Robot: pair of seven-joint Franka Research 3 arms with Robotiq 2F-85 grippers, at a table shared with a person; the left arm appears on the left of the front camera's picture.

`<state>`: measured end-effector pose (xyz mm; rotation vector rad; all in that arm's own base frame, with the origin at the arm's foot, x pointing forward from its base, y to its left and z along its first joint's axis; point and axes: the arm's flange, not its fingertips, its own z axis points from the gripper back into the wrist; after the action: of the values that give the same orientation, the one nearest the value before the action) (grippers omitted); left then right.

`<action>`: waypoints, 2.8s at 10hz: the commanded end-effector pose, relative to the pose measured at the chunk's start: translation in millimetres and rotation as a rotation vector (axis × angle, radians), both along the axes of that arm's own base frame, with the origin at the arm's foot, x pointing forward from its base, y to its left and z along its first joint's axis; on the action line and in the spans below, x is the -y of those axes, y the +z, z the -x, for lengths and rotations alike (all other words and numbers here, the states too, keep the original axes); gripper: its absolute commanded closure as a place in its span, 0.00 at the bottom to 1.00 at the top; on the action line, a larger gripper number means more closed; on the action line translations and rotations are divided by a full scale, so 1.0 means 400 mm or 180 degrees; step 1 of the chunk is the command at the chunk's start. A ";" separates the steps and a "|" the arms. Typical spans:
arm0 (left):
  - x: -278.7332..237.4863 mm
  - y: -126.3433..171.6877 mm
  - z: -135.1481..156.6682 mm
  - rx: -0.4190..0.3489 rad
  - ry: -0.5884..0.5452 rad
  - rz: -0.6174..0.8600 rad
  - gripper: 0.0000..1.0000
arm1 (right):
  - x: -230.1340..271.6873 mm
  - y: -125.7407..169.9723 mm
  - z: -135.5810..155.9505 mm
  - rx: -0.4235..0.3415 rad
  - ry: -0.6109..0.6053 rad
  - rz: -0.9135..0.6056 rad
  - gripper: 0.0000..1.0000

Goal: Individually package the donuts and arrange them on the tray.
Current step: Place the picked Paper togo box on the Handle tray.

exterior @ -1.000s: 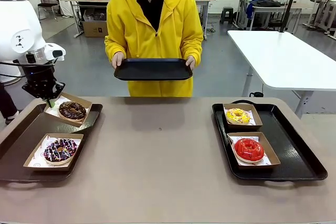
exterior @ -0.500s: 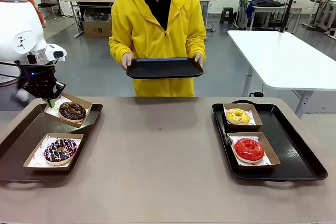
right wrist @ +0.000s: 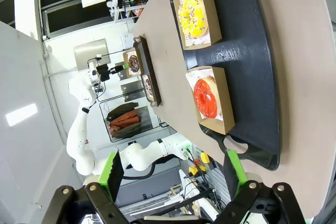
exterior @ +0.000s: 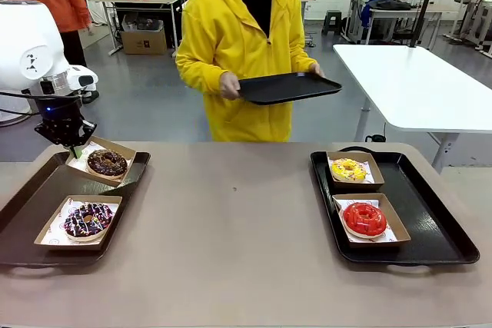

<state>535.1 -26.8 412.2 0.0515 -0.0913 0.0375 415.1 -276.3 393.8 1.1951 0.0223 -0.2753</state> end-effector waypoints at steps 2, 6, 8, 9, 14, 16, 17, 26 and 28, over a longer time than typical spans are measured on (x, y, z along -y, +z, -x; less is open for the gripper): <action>0.004 -0.050 -0.043 0.0033 -0.0124 0.0086 0.99 | -0.005 0.003 0.007 -0.0020 0.0007 0.0013 0.00; 0.012 -0.089 -0.067 0.0013 -0.0165 0.0066 0.61 | -0.005 0.003 0.007 -0.0020 0.0007 0.0013 0.00; 0.009 -0.085 -0.066 0.0032 -0.0189 0.0038 0.01 | -0.005 0.003 0.007 -0.0020 0.0007 0.0013 0.00; 0.009 -0.086 -0.064 0.0012 -0.0174 0.0020 0.00 | -0.005 0.003 0.007 -0.0020 0.0007 0.0013 0.00; 0.007 -0.086 -0.059 -0.0035 -0.0202 0.0055 0.00 | -0.005 0.003 0.007 -0.0020 0.0007 0.0013 0.00; 0.001 -0.083 -0.054 -0.0060 -0.0268 0.0150 0.00 | -0.005 0.003 0.007 -0.0020 0.0007 0.0013 0.00; -0.012 -0.075 -0.049 -0.0076 -0.0320 0.0258 0.00 | -0.005 0.003 0.007 -0.0020 0.0007 0.0013 0.00; -0.603 0.003 0.258 -0.0053 -0.0103 0.3466 0.00 | -0.005 0.003 0.007 -0.0020 0.0007 0.0013 0.00; -0.644 -0.022 0.278 -0.0030 -0.0097 0.3826 0.00 | -0.005 0.003 0.007 -0.0020 0.0007 0.0013 0.00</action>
<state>407.6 226.9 402.0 -1.0932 -0.0356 0.0726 414.3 -277.0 393.9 1.1959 0.0209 -0.2767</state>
